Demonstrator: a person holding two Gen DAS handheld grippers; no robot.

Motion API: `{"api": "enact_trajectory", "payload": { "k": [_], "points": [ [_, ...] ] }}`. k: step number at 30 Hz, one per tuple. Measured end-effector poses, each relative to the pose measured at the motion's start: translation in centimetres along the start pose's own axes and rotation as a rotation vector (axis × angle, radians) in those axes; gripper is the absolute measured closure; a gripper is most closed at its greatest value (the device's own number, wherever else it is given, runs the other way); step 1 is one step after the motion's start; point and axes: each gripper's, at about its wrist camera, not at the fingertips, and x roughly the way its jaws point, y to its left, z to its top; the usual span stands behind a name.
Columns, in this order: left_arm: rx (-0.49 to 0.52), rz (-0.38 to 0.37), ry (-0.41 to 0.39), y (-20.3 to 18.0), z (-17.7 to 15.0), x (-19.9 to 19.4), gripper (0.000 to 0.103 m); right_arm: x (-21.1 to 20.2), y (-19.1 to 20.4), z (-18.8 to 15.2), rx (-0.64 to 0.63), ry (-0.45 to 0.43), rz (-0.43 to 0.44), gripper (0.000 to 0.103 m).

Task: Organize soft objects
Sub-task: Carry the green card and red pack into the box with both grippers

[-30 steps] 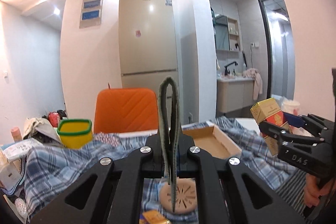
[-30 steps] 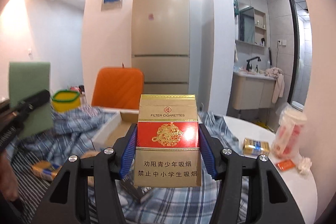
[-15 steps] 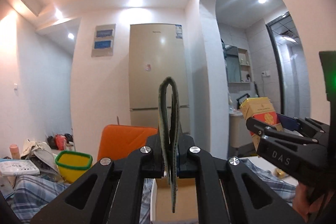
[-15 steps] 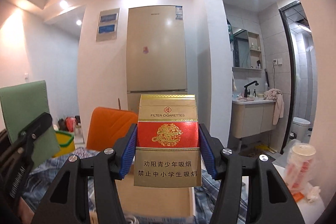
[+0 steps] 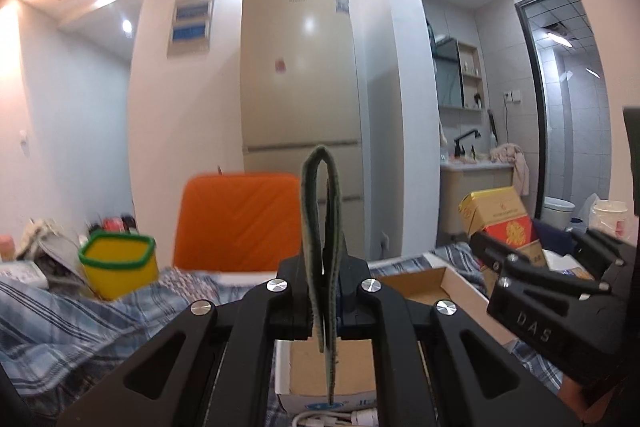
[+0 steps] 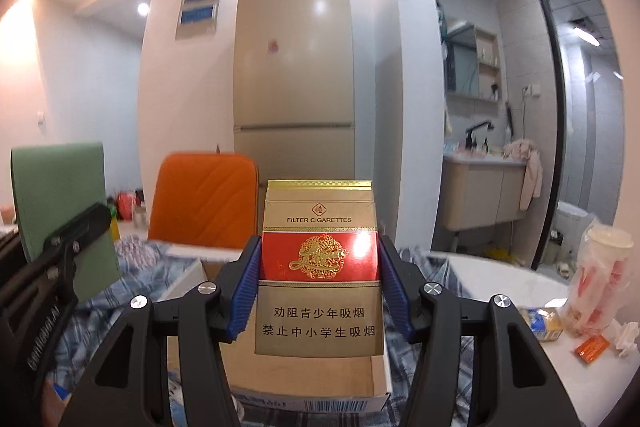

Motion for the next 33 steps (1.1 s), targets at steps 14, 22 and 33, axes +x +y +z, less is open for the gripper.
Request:
{"api": "enact_trajectory", "payload": {
  "k": [14,22,33],
  "points": [
    [-0.020,-0.010,0.244,-0.5,-1.5,4.1,0.097,6.0,-0.1,-3.0,-0.013,0.289,0.009,0.045],
    [0.001,-0.014,0.279,-0.9,-1.7,5.0,0.097,6.5,-1.3,-3.6,0.030,0.319,0.005,0.023],
    [-0.008,-0.016,0.271,-0.6,-1.7,4.7,0.033,4.9,-1.4,-3.0,0.043,0.266,-0.025,0.023]
  ]
}}
